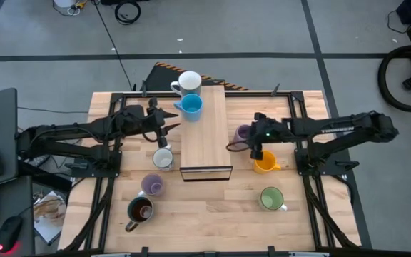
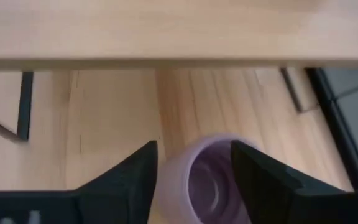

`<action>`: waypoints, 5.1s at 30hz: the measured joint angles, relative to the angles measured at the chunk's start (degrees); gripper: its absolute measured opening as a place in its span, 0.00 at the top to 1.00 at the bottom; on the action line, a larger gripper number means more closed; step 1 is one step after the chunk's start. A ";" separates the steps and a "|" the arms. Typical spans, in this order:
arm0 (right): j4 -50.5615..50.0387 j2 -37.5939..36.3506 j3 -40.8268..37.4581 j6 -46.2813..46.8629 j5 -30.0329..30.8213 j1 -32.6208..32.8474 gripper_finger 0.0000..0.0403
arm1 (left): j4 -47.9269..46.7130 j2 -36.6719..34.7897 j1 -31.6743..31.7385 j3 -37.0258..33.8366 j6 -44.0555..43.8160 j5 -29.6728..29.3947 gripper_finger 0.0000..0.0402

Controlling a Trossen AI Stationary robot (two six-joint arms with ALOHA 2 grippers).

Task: Place coffee mugs
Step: Put the top purple mug on the shelf

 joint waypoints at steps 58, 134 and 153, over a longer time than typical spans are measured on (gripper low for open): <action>-17.63 15.94 12.04 -14.57 -4.99 -11.51 0.89 | 18.37 -6.41 0.81 -15.53 -10.47 2.86 0.61; -36.68 44.31 69.97 -42.43 -10.85 -22.16 0.65 | 17.83 -6.39 0.79 -15.50 -13.75 2.19 0.61; -33.09 44.31 70.01 -39.61 2.38 -20.22 0.44 | 17.43 -6.39 0.79 -15.50 -14.14 2.19 0.61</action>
